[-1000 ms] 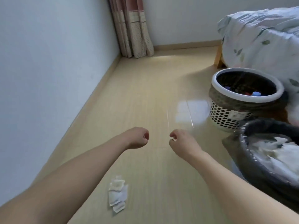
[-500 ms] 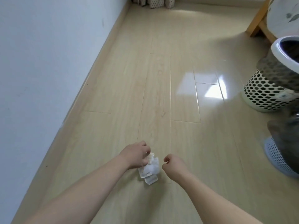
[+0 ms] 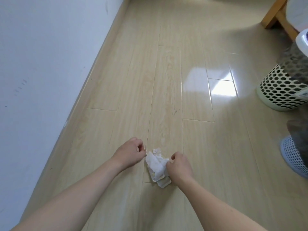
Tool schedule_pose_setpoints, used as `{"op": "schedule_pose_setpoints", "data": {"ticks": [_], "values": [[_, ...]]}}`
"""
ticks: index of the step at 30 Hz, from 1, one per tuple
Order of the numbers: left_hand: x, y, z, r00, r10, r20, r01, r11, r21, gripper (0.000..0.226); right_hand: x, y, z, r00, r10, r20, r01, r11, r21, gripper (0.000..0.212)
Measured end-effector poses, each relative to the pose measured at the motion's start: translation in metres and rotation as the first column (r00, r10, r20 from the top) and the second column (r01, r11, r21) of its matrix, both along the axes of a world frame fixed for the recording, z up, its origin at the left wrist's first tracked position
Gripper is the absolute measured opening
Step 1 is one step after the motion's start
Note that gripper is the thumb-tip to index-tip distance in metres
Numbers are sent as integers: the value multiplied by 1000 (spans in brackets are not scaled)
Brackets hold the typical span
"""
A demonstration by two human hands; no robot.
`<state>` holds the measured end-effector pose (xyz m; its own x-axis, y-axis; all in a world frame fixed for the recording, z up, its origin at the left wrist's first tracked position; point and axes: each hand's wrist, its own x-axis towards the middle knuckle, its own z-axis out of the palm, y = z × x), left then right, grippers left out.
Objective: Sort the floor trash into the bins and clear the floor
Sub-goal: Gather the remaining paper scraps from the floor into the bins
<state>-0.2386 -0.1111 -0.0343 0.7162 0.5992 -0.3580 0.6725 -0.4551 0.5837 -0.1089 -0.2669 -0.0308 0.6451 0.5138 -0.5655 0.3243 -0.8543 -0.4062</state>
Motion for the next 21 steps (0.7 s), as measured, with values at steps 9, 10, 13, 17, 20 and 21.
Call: {"op": "schedule_pose_setpoints", "data": {"ticks": [9, 10, 13, 17, 20, 21], "values": [[-17, 5, -14, 956, -97, -278, 105, 994, 15, 18, -22, 13, -1, 930, 365, 45, -353, 920, -170, 23], [-15, 4, -13, 953, -100, -285, 110, 994, 19, 16, -23, 14, -3, 926, 374, 61, -359, 917, -171, 19], [-14, 6, -14, 950, -108, -292, 118, 993, 17, 14, -25, 18, -3, 913, 387, 128, -369, 918, -143, 15], [-18, 5, -11, 947, -121, -298, 127, 992, 1, 16, -17, 19, 4, 907, 388, 163, -373, 921, -116, 21], [-17, 6, -1, 951, -100, -292, 93, 995, -39, 16, -4, 17, 16, 922, 346, 171, -338, 938, -77, 28], [-16, 6, 4, 963, -62, -264, 46, 997, -64, 16, 1, 16, 23, 928, 325, 181, -320, 946, -56, 27]]}}
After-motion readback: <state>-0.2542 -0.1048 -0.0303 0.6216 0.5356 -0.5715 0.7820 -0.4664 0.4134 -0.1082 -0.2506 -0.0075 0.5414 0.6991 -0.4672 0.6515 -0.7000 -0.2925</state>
